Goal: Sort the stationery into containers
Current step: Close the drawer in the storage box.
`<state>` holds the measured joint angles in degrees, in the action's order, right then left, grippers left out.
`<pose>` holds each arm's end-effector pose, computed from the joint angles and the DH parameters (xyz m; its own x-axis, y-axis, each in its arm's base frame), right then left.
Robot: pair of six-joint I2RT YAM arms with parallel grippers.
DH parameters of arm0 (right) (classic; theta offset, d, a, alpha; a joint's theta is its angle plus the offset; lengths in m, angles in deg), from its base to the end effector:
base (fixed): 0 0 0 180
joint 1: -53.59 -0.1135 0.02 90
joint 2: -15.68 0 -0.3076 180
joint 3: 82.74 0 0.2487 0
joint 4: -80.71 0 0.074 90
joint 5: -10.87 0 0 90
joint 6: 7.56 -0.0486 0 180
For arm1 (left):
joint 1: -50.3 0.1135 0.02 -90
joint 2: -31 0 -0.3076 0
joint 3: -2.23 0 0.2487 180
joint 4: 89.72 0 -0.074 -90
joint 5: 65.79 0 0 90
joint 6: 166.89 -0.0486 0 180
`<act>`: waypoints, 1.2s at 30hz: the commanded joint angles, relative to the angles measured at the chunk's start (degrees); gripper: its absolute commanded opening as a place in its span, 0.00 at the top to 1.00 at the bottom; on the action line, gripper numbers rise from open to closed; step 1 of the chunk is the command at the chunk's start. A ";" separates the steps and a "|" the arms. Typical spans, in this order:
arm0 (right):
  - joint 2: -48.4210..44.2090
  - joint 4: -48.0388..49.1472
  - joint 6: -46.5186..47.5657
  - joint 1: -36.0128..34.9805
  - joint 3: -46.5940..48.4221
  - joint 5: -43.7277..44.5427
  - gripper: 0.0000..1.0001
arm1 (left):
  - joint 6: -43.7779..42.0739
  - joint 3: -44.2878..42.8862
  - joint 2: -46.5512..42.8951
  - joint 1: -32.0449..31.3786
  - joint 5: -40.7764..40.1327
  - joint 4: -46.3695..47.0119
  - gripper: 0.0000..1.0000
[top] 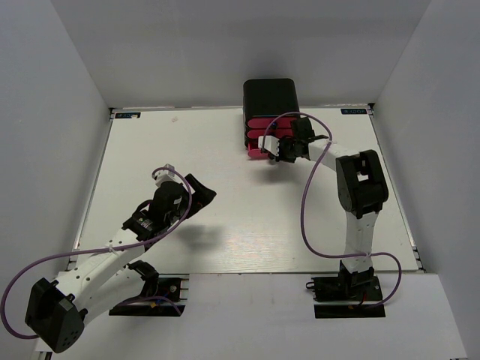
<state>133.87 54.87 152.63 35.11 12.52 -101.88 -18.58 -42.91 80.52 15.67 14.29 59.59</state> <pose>0.4423 0.1676 0.1984 0.2607 -0.8277 -0.4970 -0.8521 0.0448 -0.5215 0.1430 -0.0886 0.2585 -0.6260 -0.5863 -0.5142 -0.1692 0.7457 -0.6444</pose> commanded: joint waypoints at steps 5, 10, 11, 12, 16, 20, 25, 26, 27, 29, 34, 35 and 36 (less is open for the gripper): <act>1.60 4.84 -0.84 -0.41 2.29 -2.66 0.96 | -0.47 -1.52 0.40 0.00 0.42 -0.23 0.01; 1.43 11.16 -1.99 -0.42 0.18 -1.17 0.96 | -0.47 -1.52 0.93 0.00 0.42 -0.23 0.01; 1.43 13.44 -2.25 -0.42 -0.43 -0.56 0.96 | -0.47 -1.52 0.93 0.00 0.42 -0.23 0.01; 1.43 14.07 -2.86 -0.50 -0.61 -0.11 0.96 | -0.47 -2.04 1.45 0.00 0.42 -0.23 0.01; 1.78 18.02 -3.48 -0.68 -1.67 1.38 0.96 | -0.47 -2.04 1.99 0.00 0.42 -0.23 0.01; 1.61 20.84 -4.27 -0.77 -2.55 2.61 0.96 | -0.47 -2.57 3.13 0.00 0.95 0.29 0.01; 1.52 23.83 -4.80 -0.77 -4.39 4.19 0.96 | -0.47 -2.57 4.27 0.00 0.95 0.82 0.01; 1.43 24.88 -4.80 -0.94 -4.74 4.37 0.96 | -0.47 -2.57 4.27 0.00 0.95 0.82 0.01; 1.51 25.06 -4.89 -0.86 -5.01 4.55 0.96 | -0.47 -2.57 4.79 0.00 0.95 0.82 0.01; 1.25 24.89 -4.98 -0.77 -5.62 4.99 0.96 | -0.47 -3.10 4.80 0.00 0.95 0.82 0.01; -2.51 21.81 -4.63 -0.59 -8.68 3.06 0.97 | -0.99 -3.10 4.80 0.00 0.95 0.82 0.01; -3.14 20.51 -4.71 -0.59 -9.31 2.79 0.97 | -1.00 -3.10 4.80 0.00 0.95 0.82 0.01; -4.71 20.06 -4.80 -0.33 -10.79 2.70 0.97 | -1.00 -3.10 4.80 0.00 0.95 1.35 0.01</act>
<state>134.33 75.92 148.50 34.61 4.26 -97.37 -18.78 -43.70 85.67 15.69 14.60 59.67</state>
